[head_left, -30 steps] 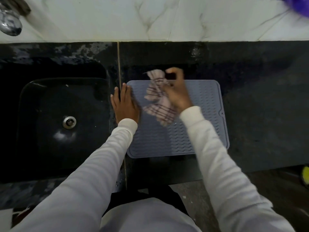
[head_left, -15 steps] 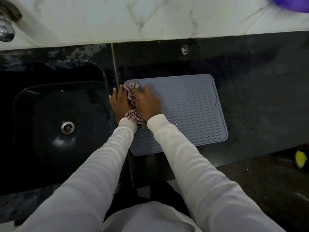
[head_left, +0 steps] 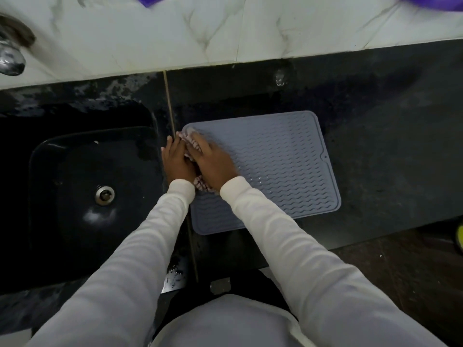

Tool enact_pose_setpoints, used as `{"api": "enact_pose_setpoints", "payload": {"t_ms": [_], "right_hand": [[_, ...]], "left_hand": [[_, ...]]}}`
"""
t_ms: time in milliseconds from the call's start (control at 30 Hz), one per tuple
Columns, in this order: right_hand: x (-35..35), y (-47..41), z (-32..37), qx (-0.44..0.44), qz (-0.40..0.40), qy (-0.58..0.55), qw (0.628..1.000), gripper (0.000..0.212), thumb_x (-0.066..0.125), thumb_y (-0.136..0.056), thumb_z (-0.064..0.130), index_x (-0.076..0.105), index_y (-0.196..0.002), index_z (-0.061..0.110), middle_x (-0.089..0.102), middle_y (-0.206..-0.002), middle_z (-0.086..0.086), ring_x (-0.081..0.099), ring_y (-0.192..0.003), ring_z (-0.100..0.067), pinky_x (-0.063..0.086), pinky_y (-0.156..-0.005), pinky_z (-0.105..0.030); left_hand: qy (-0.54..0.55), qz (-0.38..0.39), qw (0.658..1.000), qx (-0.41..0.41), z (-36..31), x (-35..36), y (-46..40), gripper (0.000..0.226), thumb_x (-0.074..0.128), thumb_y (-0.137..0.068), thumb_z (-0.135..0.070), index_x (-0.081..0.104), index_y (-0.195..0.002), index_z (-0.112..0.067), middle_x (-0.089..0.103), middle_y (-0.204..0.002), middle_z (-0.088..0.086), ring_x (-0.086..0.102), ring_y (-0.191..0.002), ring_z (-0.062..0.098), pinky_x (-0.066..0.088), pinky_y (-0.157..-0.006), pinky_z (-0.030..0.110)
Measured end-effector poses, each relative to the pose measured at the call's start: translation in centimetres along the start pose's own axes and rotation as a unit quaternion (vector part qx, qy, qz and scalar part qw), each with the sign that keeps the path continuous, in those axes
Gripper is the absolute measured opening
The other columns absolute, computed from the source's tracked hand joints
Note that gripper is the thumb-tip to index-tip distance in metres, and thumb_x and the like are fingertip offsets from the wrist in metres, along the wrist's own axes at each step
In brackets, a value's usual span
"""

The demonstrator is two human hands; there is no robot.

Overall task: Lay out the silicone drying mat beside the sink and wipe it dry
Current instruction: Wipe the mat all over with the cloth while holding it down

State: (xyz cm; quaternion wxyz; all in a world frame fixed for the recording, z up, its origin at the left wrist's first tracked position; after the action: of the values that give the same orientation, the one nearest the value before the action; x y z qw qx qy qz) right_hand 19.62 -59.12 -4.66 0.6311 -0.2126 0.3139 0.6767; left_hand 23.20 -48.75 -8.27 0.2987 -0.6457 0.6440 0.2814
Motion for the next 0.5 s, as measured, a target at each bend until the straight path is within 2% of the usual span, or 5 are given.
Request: {"api": "enact_pose_setpoints", "payload": {"t_ms": [33, 167, 300, 400, 500], "right_hand": [[0.1, 0.1, -0.4, 0.016, 0.015, -0.041, 0.999, 0.05, 0.031, -0.102, 0.046, 0.02, -0.15, 0.036, 0.041, -0.148, -0.006, 0.047, -0.126, -0.027, 0.039, -0.105, -0.043], [0.8, -0.5, -0.1, 0.036, 0.049, -0.071, 0.996, 0.048, 0.026, -0.102, 0.047, 0.019, -0.148, 0.04, 0.031, -0.155, 0.004, 0.039, -0.135, -0.02, 0.029, -0.112, -0.037], [1.7, -1.4, -0.4, 0.05, 0.057, -0.043, 0.996, 0.047, 0.023, -0.1, 0.046, 0.02, -0.147, 0.039, 0.031, -0.155, 0.002, 0.046, -0.131, -0.028, 0.038, -0.108, -0.048], [0.8, -1.2, 0.2, 0.004, 0.059, 0.005, 0.998, 0.047, 0.025, -0.103, 0.04, 0.023, -0.148, 0.031, 0.036, -0.152, -0.003, 0.048, -0.128, -0.029, 0.04, -0.107, -0.047], [-1.2, -0.8, 0.0, -0.075, 0.056, 0.075, 0.993, 0.05, 0.033, -0.103, 0.036, 0.022, -0.15, 0.024, 0.035, -0.153, -0.005, 0.041, -0.134, -0.027, 0.038, -0.108, -0.046]], "left_hand": [[0.002, 0.009, 1.0, 0.006, 0.0, -0.1, 0.1, 0.04, 0.041, -0.098, -0.016, 0.048, -0.137, -0.015, 0.04, -0.149, 0.006, 0.023, -0.143, 0.024, 0.002, -0.118, 0.037], [-0.014, 0.01, 1.0, 0.017, -0.3, -0.7, 0.2, 0.041, 0.038, -0.099, -0.021, 0.045, -0.139, -0.016, 0.042, -0.147, 0.004, 0.025, -0.142, 0.022, 0.007, -0.118, 0.035], [-0.044, 0.013, 0.999, 0.006, -0.6, -0.5, 0.2, 0.043, 0.04, -0.099, -0.024, 0.041, -0.141, -0.014, 0.04, -0.149, 0.005, 0.026, -0.142, 0.022, 0.01, -0.119, 0.035], [-0.069, 0.018, 0.997, 0.012, -0.8, -0.5, 0.5, 0.045, 0.043, -0.098, -0.025, 0.039, -0.142, -0.017, 0.038, -0.15, 0.004, 0.024, -0.142, 0.022, 0.01, -0.119, 0.035], [-0.119, 0.026, 0.992, 0.01, -1.2, -0.2, 0.5, 0.051, 0.048, -0.094, -0.022, 0.036, -0.143, -0.015, 0.034, -0.151, 0.006, 0.024, -0.143, 0.024, 0.013, -0.119, 0.041]]}}
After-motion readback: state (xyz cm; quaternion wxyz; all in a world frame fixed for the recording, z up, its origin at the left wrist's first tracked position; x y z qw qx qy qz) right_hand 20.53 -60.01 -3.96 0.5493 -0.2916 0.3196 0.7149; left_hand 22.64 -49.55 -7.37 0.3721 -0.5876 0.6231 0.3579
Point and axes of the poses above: each hand's wrist, its own y-axis away from the middle knuckle, its own x-axis out of the palm, z = x × y, the point moved 10 cm from there along -y, towards the middle knuckle
